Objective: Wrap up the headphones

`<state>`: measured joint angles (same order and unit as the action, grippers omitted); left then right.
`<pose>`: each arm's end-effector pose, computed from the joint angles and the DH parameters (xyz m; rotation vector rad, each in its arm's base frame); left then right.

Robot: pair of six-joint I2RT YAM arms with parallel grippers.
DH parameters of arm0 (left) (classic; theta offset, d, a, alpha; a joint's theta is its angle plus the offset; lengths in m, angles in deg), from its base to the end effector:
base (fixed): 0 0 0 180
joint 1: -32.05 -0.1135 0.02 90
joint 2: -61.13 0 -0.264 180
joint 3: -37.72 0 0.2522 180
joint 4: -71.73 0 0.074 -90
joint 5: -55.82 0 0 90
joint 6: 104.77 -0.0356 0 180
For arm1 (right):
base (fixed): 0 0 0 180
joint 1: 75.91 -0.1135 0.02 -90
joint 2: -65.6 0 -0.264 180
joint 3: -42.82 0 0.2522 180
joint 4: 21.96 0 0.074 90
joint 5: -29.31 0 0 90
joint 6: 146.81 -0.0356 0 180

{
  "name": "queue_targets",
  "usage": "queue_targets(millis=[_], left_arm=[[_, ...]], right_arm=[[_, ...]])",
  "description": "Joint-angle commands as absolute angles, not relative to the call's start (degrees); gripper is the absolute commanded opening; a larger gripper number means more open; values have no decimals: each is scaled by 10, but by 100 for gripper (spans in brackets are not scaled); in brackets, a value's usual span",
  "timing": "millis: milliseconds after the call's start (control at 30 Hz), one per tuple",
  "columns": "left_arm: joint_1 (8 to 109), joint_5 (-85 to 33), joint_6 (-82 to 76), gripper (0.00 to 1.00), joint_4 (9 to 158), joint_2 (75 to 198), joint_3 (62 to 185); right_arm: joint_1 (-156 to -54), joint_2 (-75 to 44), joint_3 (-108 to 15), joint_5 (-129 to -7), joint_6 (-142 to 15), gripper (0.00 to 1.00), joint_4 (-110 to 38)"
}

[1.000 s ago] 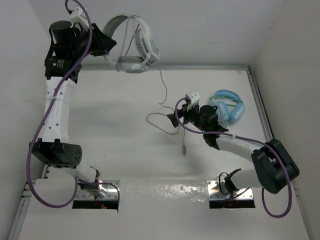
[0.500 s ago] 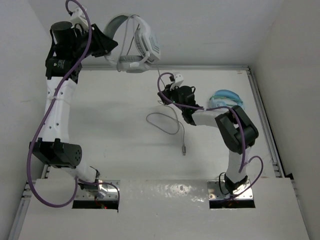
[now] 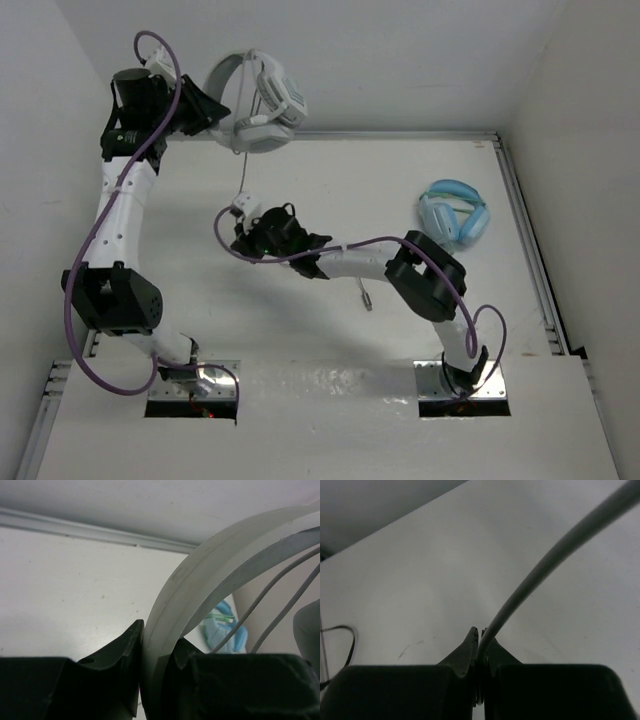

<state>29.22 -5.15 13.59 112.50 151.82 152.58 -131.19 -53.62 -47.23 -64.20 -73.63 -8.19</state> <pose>0.3544 0.0002 0.4507 -0.1544 1.8891 -0.7764 0.2686 0.3914 0.1919 -0.6830 1.8204 0.9196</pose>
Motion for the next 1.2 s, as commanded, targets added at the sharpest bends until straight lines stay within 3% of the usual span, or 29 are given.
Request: queue_targets(millis=[0, 267, 400, 500, 667, 833, 967, 1167], left_arm=[[291, -72, 108, 0, 1048, 1509, 1484], [307, -160, -9, 0, 952, 1481, 1310], [390, -279, -98, 0, 924, 1472, 1238], [427, -413, -197, 0, 868, 1456, 1184], [464, -525, -339, 0, 777, 1448, 1142], [501, -591, -552, 0, 643, 1423, 1064], [541, -634, -691, 0, 550, 1413, 1014], [559, -651, -813, 0, 450, 1417, 951]], right_arm=[[-1335, -532, -535, -664, -650, 0, -206], [-1371, -453, -565, -771, -603, 0, -300], [-1372, -397, -561, -786, -606, 0, -316], [-1369, -318, -538, -738, -595, 0, -347], [-1363, -240, -530, -605, -594, 0, -473], [-1339, -213, -543, -419, -626, 0, -604], [-1310, -200, -536, -366, -659, 0, -683], [-1279, -129, -455, -341, -678, 0, -640]])
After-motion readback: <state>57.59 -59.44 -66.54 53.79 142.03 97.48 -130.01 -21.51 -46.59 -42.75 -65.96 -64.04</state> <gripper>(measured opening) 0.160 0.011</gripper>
